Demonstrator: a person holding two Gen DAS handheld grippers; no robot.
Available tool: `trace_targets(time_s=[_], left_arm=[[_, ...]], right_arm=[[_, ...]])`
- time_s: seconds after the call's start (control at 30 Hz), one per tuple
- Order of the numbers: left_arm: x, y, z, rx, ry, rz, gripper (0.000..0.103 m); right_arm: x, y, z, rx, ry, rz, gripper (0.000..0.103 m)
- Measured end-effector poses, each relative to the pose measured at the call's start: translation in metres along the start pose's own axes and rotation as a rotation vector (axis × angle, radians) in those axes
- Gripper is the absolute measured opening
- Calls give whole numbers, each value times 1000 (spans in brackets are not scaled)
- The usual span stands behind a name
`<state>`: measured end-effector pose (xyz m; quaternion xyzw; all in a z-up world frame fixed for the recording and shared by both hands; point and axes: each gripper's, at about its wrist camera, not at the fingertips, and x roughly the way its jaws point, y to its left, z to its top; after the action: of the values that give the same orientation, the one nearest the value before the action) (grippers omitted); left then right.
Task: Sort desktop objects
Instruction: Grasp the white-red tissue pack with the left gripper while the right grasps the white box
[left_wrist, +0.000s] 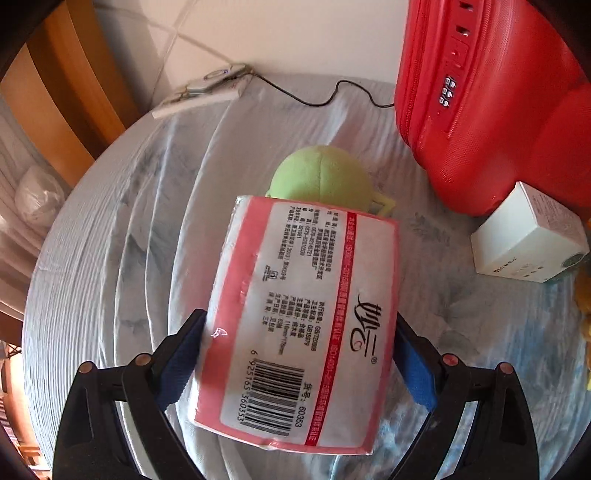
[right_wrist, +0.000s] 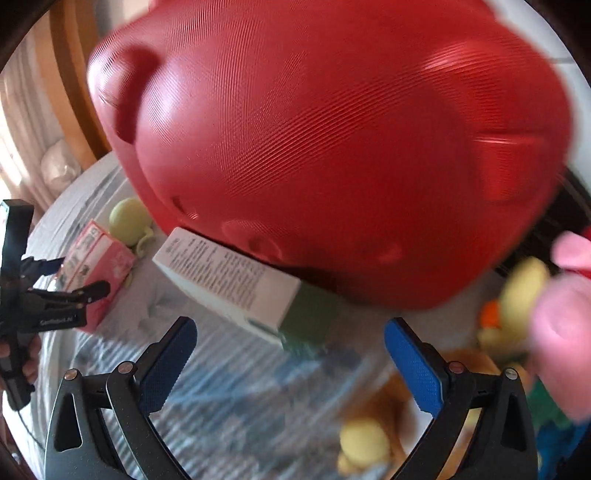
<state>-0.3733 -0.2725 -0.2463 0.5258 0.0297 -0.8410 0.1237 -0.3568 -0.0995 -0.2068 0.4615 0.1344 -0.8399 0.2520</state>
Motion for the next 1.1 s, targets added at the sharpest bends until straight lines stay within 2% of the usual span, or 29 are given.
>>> trace_targets(time_s=[0.07,0.2,0.37,0.47,0.57,0.67,0.77,0.8,0.83,0.9,1.0,1.1], left_arm=[[-7,-4,-6,12,-2,4,91],[-22,-4,-28,-23,20,0,90],[-38,3,-53,-71,38,0,90],[-46,6,-58,-80,28,1,90],[-49,10,-55,-92,6,-6,90],[-46,9,-48,-102,-11,11,89],[-45,5,-43,-116,-14,-13,89],[-45,2,-41,-115,-19,-22,89],[-47,-1,-40,-111,-24,-24,89],[-51,-8,-39,-103,-34,-25,89],[-59,-13,-39,-99,-46,-32,89],[-73,-17,-40,-89,-70,-31,89]], right_arm=[[14,5,2,-29,-5,-2,103],[20,22,-6,-71,4,48,103],[-3,62,-38,-148,42,232,103],[-11,73,-48,-163,39,179,103],[-11,75,-40,-189,15,94,103],[-4,76,-26,-200,4,81,103],[9,82,-19,-210,19,78,103],[13,82,-17,-209,26,79,93],[17,82,-14,-211,33,70,72],[21,83,-11,-219,45,69,46],[14,86,-14,-225,53,94,36],[-4,85,-22,-219,24,94,33]])
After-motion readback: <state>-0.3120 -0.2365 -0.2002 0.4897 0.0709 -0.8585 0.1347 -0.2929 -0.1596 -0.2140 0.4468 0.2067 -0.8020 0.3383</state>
